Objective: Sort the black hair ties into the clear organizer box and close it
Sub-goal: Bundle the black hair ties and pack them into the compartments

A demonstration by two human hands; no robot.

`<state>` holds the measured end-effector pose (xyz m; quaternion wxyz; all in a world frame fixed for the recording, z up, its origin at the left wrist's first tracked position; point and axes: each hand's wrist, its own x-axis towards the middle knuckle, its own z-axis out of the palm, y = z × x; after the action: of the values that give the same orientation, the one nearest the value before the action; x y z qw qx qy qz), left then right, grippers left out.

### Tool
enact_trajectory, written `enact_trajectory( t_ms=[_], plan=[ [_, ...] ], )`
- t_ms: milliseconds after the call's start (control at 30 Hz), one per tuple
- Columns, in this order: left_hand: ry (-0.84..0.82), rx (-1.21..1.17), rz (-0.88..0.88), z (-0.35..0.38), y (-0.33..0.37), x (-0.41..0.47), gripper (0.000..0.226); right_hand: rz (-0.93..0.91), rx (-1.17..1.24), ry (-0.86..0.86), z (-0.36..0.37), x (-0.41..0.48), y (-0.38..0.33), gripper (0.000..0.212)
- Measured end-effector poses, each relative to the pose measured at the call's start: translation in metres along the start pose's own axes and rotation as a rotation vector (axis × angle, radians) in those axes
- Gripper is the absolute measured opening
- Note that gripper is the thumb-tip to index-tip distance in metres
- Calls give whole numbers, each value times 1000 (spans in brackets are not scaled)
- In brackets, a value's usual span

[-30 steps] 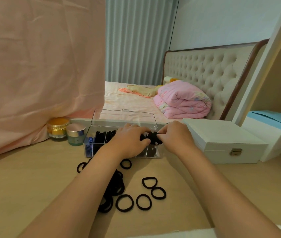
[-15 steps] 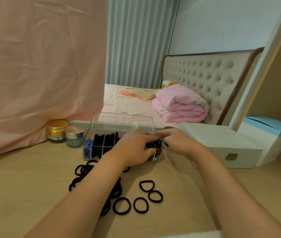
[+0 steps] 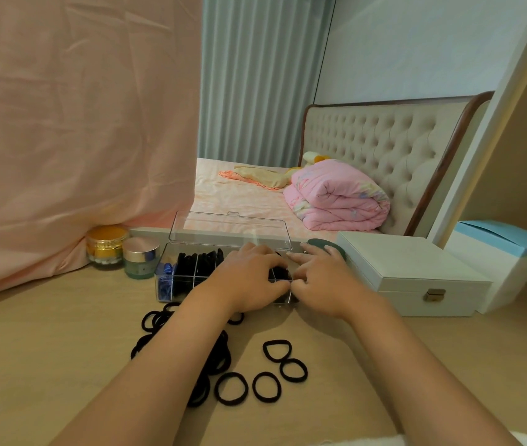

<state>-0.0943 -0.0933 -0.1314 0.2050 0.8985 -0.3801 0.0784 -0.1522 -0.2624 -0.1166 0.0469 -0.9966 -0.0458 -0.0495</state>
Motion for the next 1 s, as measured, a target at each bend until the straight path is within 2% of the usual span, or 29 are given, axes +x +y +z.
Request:
enact_trajectory(
  t_ms=[100, 167, 267, 367, 533, 633, 700, 800, 900, 1000],
  plan=[
    [-22, 73, -3, 3, 0, 0, 57, 15, 157, 198, -2, -2, 4, 33],
    [-19, 73, -1, 3, 0, 0, 58, 29, 174, 302, -7, -5, 6, 38],
    [-12, 68, 3, 3, 0, -1, 57, 12, -5, 164, -6, -12, 0, 53],
    [-4, 59, 8, 1, 1, -2, 55, 34, -16, 51, -3, -16, -5, 44],
    [42, 42, 22, -8, 8, -9, 53, 88, 223, 187, -17, -32, -5, 48],
    [117, -26, 12, -20, 15, -19, 46, 65, 345, 274, -23, -50, -12, 39],
    [153, -32, 32, -27, 21, -31, 39, 42, 390, 234, -24, -60, -24, 31],
    [154, -72, 42, -35, 27, -56, 25, -9, 342, 48, -24, -72, -42, 25],
    [53, -42, 31, -40, 27, -88, 14, -53, 195, -125, -25, -80, -53, 26],
    [-35, 21, 0, -44, 23, -116, 16, -50, 124, -220, -22, -81, -56, 33]
  ],
)
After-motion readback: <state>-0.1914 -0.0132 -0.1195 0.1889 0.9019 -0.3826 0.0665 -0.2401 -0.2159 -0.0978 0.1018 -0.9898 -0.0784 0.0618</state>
